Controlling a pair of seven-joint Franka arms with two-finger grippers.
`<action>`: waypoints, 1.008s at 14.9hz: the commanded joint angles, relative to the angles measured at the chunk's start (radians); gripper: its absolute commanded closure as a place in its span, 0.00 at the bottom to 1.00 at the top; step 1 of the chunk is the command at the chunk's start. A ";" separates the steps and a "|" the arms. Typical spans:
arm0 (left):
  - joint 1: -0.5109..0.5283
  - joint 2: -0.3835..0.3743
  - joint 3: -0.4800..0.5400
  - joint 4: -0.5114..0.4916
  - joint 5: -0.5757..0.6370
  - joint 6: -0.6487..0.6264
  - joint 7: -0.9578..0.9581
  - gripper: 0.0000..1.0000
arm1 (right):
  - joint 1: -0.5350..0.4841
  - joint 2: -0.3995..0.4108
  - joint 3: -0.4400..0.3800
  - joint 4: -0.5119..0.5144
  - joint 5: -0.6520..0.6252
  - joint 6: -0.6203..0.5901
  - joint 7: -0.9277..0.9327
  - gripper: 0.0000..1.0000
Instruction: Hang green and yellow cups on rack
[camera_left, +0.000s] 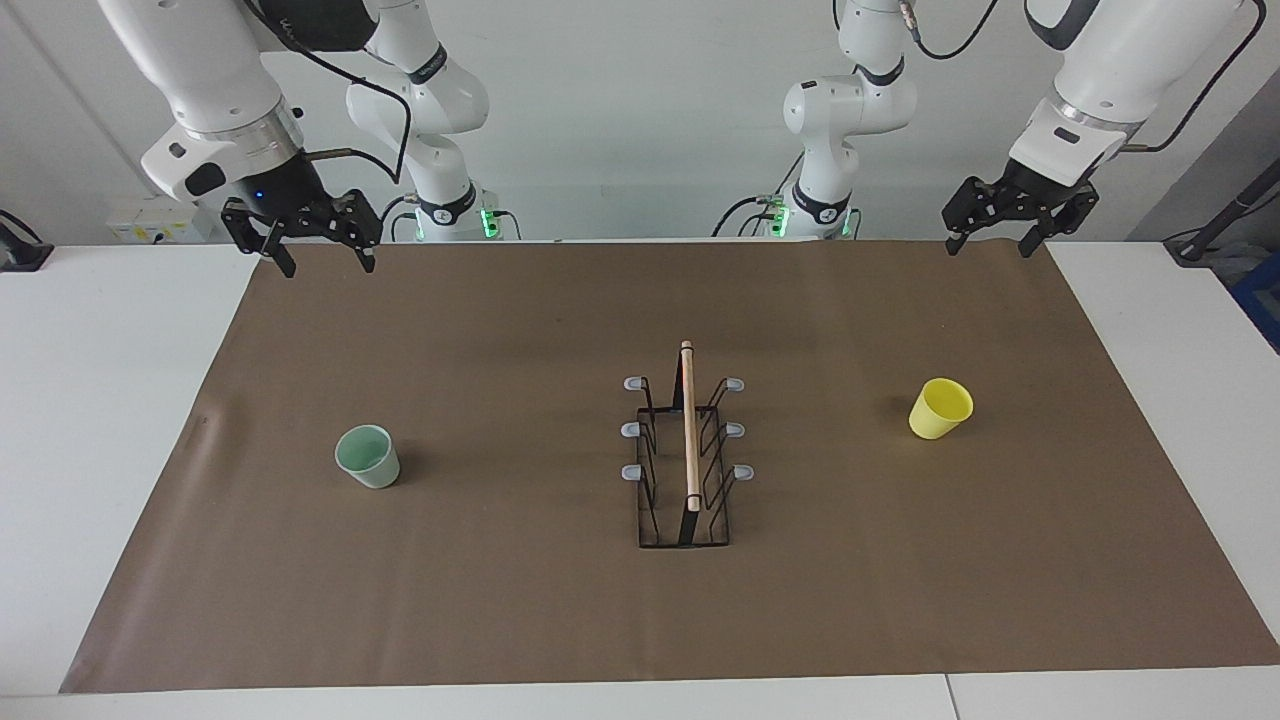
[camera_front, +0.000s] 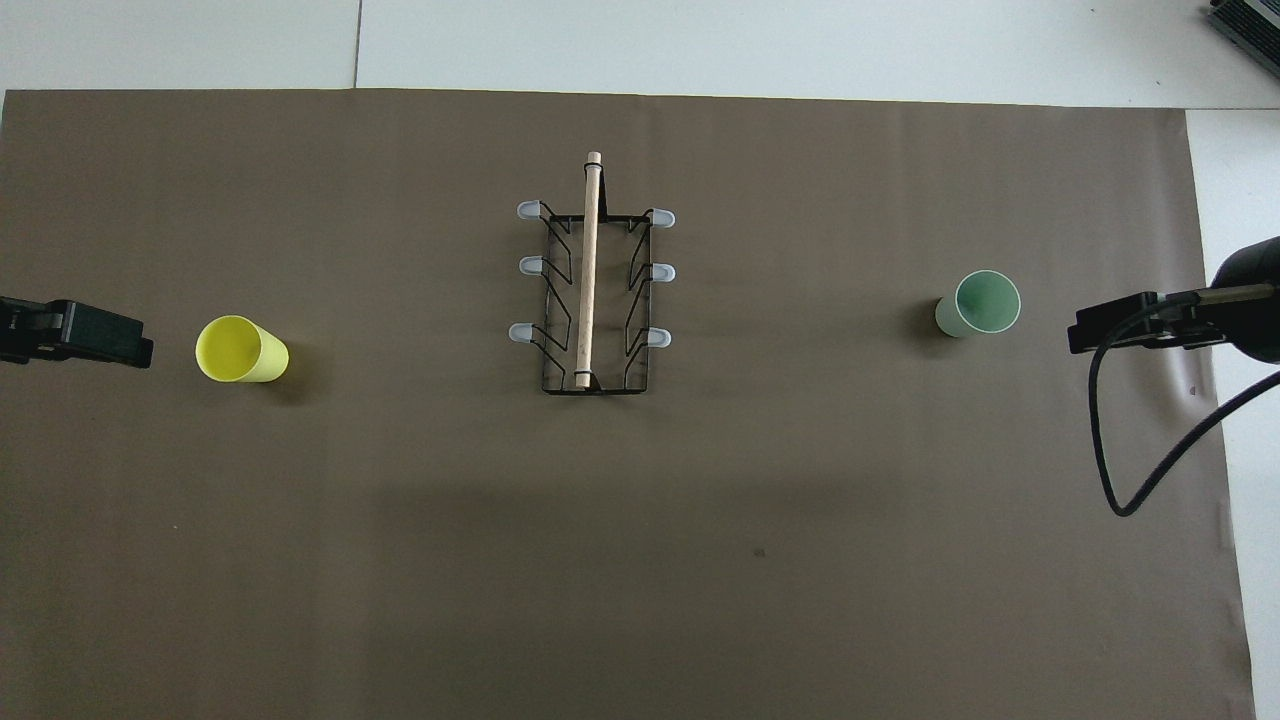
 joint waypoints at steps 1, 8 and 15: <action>-0.005 -0.018 0.005 -0.019 0.012 0.007 0.001 0.00 | 0.010 0.012 -0.011 0.013 0.015 0.008 0.017 0.00; -0.004 -0.018 0.005 -0.019 0.012 0.007 0.001 0.00 | 0.002 0.018 -0.011 0.013 0.015 0.008 0.014 0.00; -0.004 -0.018 0.005 -0.019 0.012 0.007 0.001 0.00 | -0.001 0.015 -0.011 0.009 0.015 0.002 0.014 0.00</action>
